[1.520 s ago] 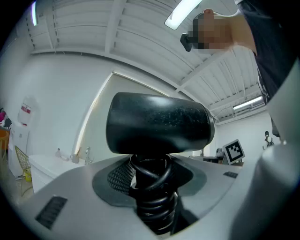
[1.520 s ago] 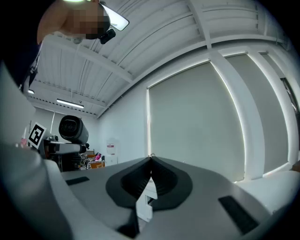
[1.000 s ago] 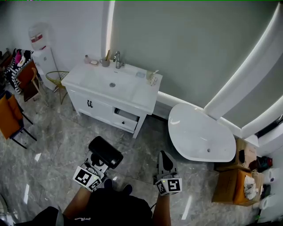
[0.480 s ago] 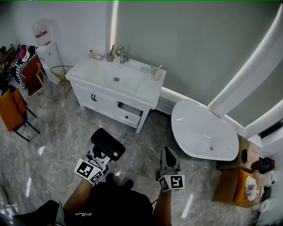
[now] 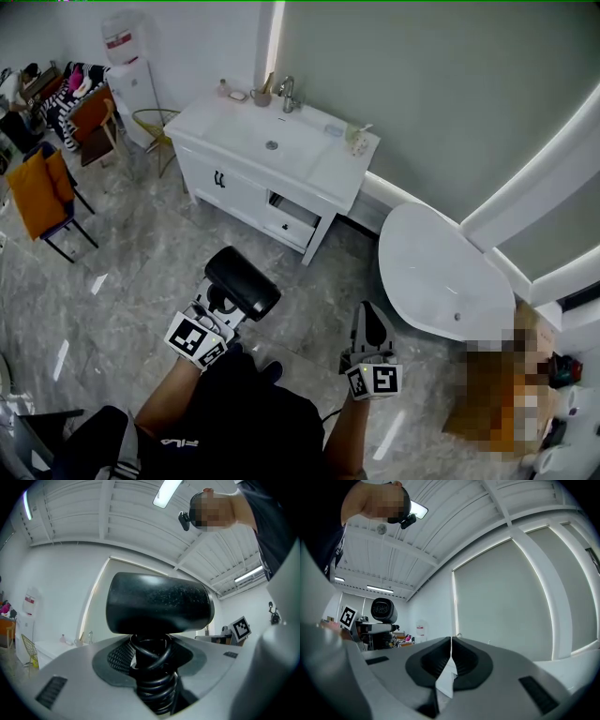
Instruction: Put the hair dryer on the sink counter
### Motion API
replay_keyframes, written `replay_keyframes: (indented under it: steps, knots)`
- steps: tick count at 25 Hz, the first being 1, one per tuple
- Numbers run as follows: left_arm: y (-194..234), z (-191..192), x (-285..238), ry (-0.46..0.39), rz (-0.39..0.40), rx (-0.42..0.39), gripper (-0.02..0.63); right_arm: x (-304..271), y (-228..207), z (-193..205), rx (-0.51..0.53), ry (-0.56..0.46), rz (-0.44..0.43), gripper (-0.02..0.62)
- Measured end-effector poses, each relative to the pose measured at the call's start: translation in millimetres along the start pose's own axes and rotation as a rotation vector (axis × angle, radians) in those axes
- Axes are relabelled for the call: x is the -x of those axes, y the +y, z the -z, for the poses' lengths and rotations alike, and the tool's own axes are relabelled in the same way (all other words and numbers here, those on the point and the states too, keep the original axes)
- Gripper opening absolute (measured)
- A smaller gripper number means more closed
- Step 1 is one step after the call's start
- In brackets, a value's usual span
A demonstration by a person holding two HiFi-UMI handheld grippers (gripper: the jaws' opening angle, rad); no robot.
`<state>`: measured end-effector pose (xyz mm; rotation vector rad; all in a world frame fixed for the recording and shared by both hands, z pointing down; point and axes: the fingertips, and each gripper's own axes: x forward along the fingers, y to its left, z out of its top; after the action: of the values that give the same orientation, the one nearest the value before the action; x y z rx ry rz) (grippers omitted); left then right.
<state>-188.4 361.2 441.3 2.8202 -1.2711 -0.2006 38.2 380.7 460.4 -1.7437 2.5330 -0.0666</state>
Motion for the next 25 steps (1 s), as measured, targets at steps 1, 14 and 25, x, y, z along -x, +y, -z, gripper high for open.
replay_keyframes:
  steps: [1,14,25]
  knots:
    - [-2.8,0.4,1.5,-0.001,-0.003,-0.003,0.218,3.8,-0.5,1.5,-0.001,-0.001,-0.002,0.031]
    - [-7.4,-3.5,-12.2,-0.026,-0.021,-0.029,0.218,14.0,-13.7,6.2,0.043,-0.011,0.008,0.031]
    - [23.4,9.8,-56.8,-0.024,-0.008,-0.006,0.218,-22.0,-36.9,10.5,0.044,-0.001,0.018,0.031]
